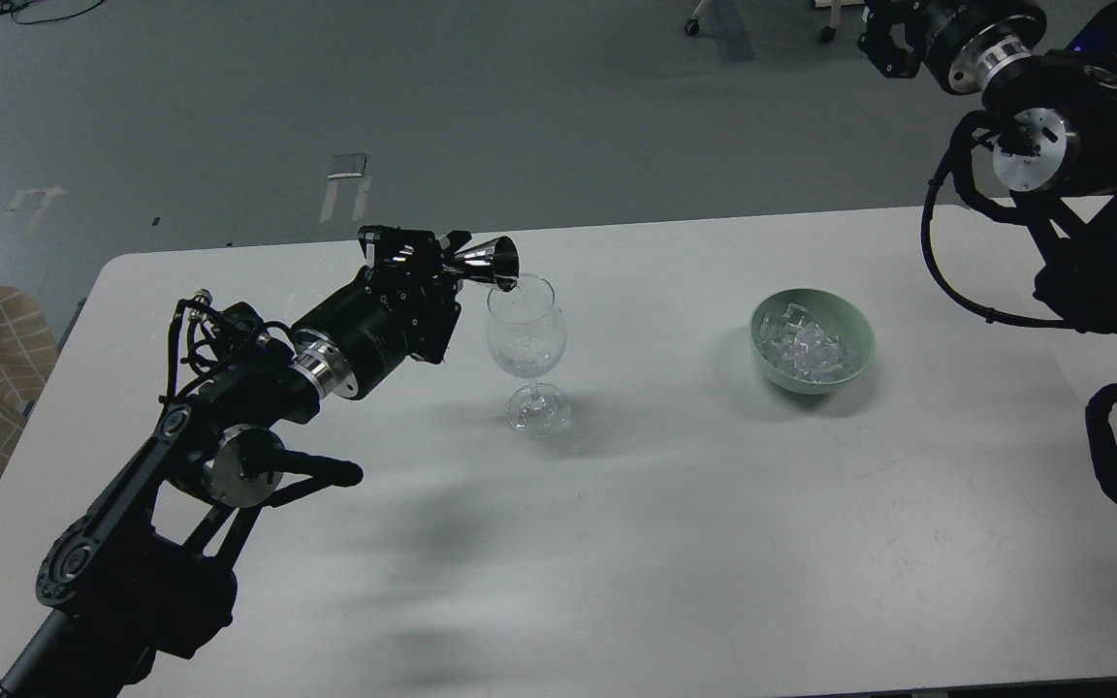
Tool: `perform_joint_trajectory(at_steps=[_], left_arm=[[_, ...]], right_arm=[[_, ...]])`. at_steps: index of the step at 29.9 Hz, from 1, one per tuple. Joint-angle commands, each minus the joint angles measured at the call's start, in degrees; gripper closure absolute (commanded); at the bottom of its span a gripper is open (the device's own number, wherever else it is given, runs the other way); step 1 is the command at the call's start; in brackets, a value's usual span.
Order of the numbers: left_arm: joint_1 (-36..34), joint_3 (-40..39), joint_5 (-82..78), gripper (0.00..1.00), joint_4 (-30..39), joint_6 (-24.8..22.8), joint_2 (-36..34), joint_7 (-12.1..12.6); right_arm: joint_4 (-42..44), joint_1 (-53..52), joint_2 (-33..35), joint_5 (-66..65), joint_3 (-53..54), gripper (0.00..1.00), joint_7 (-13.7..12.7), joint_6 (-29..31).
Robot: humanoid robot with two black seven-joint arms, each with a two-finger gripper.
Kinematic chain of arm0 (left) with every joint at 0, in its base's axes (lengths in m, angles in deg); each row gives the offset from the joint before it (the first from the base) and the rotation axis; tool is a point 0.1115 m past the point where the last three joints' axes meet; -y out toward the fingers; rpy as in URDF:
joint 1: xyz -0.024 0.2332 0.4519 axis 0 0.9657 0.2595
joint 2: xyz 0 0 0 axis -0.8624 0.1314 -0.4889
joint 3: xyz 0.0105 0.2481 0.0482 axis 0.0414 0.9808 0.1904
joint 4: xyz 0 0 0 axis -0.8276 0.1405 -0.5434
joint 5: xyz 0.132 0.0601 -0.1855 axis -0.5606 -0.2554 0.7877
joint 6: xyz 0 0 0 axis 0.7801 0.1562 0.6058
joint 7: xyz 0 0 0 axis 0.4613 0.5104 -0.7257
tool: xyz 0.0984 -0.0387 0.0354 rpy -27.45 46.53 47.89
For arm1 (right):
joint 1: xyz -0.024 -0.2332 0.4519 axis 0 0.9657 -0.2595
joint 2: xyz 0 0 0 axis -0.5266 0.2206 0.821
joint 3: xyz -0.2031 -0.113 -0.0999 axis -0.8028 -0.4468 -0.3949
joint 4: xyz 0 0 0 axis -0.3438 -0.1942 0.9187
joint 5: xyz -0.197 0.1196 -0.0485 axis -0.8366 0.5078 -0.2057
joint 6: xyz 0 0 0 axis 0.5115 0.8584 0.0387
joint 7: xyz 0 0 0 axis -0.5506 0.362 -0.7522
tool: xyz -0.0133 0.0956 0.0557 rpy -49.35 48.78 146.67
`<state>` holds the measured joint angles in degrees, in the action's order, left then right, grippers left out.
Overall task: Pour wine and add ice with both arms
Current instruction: 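Tilt the jigger with the left gripper to pour into the glass, then tilt the jigger back upright and withdraw the left gripper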
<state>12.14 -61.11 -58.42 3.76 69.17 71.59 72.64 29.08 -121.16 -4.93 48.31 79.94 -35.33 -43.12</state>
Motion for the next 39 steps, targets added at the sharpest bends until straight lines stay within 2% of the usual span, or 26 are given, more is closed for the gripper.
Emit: perform_joint_trajectory(at_steps=[1,5,9,21,25,33,36,39], left_arm=[[-0.36,-0.01,-0.98,0.97,0.09,-0.58,0.00,0.24],[-1.24,-0.01,-3.70,0.97,0.18,-0.84,-0.17,0.59],[-2.03,-0.01,-5.64,0.97,1.23,-0.84,-0.17,2.88],[-3.44,-0.01,-12.58,0.97,1.50,-1.11,-0.35,3.41],[-3.88,-0.01,-13.11,0.97,1.50,-1.72,-1.40,4.90],[-6.60,-0.01,-13.11,0.98,2.73,-2.34,-4.74,5.34],[-6.52,-0.01,-13.11,0.98,3.87,-3.13,-4.83,6.83],[-6.43,-0.01,-13.11,0.98,4.75,-3.13,-4.65,7.19]], right_arm=[[0.01,-0.08,0.05,0.00,0.04,0.00,0.01,0.00],[0.09,-0.08,0.22,0.00,0.04,0.00,0.01,0.09],[0.09,-0.08,0.22,0.00,0.04,0.00,0.01,0.09],[0.01,-0.08,0.31,0.09,0.04,0.00,0.01,0.09],[0.01,-0.17,0.31,0.09,0.31,0.00,0.01,0.09],[-0.35,-0.61,0.58,0.09,0.40,0.00,-0.08,0.26],[-0.43,-0.70,1.19,0.09,0.31,0.00,-0.08,0.26],[-0.43,-0.70,1.28,0.09,0.31,0.00,-0.08,0.26]])
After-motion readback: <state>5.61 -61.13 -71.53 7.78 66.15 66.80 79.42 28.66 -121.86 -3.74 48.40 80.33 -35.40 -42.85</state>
